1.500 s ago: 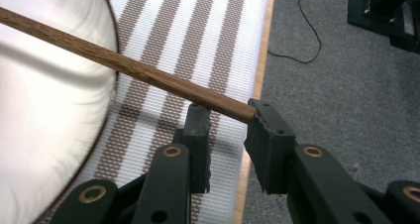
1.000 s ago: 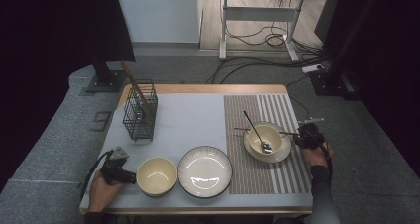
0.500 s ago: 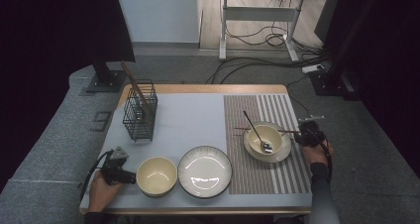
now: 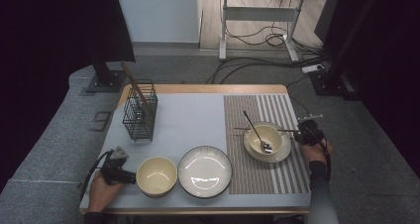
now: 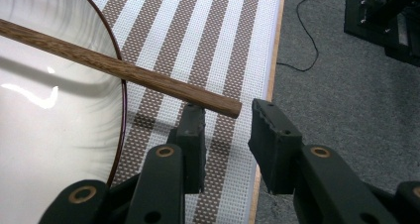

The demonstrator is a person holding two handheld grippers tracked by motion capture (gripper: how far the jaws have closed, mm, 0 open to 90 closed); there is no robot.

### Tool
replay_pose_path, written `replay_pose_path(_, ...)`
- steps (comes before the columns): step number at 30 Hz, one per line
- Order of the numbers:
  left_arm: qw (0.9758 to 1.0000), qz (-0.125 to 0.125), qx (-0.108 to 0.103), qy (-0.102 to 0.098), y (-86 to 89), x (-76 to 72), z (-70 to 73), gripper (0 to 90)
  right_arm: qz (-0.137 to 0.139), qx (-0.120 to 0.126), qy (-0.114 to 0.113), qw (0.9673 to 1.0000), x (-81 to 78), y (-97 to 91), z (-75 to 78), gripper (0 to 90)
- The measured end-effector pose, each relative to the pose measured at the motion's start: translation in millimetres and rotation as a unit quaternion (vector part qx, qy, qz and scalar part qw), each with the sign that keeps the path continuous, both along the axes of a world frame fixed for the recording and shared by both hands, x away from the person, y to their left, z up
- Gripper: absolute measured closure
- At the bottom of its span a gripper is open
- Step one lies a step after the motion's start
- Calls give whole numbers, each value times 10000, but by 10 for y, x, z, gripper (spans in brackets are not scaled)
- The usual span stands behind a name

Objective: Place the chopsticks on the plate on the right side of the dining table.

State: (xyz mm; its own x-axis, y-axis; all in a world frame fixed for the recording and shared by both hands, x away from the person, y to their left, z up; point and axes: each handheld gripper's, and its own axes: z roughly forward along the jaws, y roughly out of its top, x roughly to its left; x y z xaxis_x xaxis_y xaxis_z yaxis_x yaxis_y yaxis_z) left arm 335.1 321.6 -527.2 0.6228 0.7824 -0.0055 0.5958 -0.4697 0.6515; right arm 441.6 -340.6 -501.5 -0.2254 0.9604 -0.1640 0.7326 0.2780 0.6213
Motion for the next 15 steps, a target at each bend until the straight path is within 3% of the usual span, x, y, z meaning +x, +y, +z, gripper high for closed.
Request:
replay_pose_path(9,10000,1,0,0,0,0,0,0,42,-16,-30,10000,-10,6,8,633)
replay_pose_path(15,10000,-1,0,0,0,0,0,0,170,-26,-167,9997,-141,5,122,555)
